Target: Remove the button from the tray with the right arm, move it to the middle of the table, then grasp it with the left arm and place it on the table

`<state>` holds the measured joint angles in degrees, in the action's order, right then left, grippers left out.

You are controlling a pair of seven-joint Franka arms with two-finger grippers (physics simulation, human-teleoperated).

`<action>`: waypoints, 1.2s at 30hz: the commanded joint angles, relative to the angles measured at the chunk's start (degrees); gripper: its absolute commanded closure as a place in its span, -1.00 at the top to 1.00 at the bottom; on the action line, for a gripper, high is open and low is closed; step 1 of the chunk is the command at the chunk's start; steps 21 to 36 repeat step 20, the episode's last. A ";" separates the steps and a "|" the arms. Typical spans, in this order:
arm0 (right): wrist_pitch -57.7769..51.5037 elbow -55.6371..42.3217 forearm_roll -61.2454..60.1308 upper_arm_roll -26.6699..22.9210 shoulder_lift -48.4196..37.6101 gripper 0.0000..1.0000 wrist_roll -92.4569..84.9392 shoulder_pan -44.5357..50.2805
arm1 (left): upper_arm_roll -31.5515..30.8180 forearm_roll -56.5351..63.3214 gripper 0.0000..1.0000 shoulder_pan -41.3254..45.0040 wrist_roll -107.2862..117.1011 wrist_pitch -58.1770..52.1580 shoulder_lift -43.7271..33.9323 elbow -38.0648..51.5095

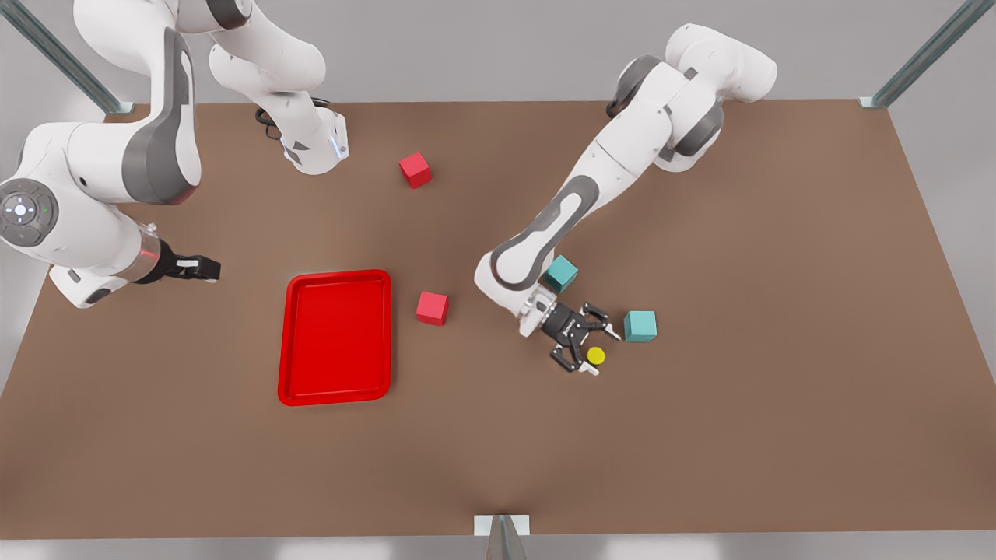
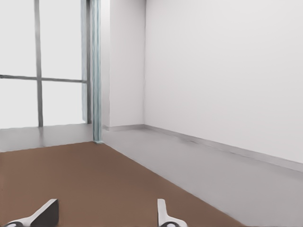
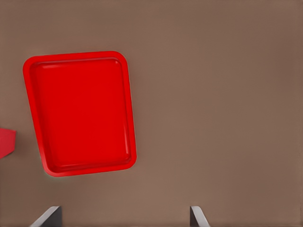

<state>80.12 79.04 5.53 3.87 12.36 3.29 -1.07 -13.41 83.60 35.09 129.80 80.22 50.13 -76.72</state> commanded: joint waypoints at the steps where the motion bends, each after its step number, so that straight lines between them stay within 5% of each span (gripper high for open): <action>1: -0.14 -0.03 0.18 0.00 -0.06 1.00 -0.21 0.19 | -0.04 -28.68 1.00 -2.74 -79.68 -2.53 -5.38 4.97; 2: -0.40 -0.03 0.18 0.00 -0.06 1.00 -0.21 0.10 | -0.04 -48.66 1.00 -9.06 -97.78 -2.26 -5.30 15.45; 3: -0.40 -0.03 0.18 0.00 -0.06 1.00 -0.21 0.19 | -0.39 -71.35 1.00 -21.54 -115.37 -4.02 -5.92 18.45; 4: -0.40 -0.03 0.10 0.00 -0.06 1.00 -0.13 0.28 | -0.39 -80.78 1.00 -27.36 -121.62 -7.88 -5.92 18.45; 9: -0.49 -0.03 0.10 0.44 -0.06 1.00 -0.21 3.70 | 4.26 -78.50 1.00 -29.03 -136.03 -20.81 -24.98 18.45; 14: 0.74 -0.99 -0.08 0.35 0.03 1.00 0.49 5.20 | 7.69 -76.48 1.00 -25.43 -139.64 2.48 -45.82 -10.11; 36: 0.74 -0.99 0.01 0.35 0.03 1.00 0.49 5.55 | 7.69 -77.27 1.00 -25.43 -139.47 2.83 -46.70 -11.52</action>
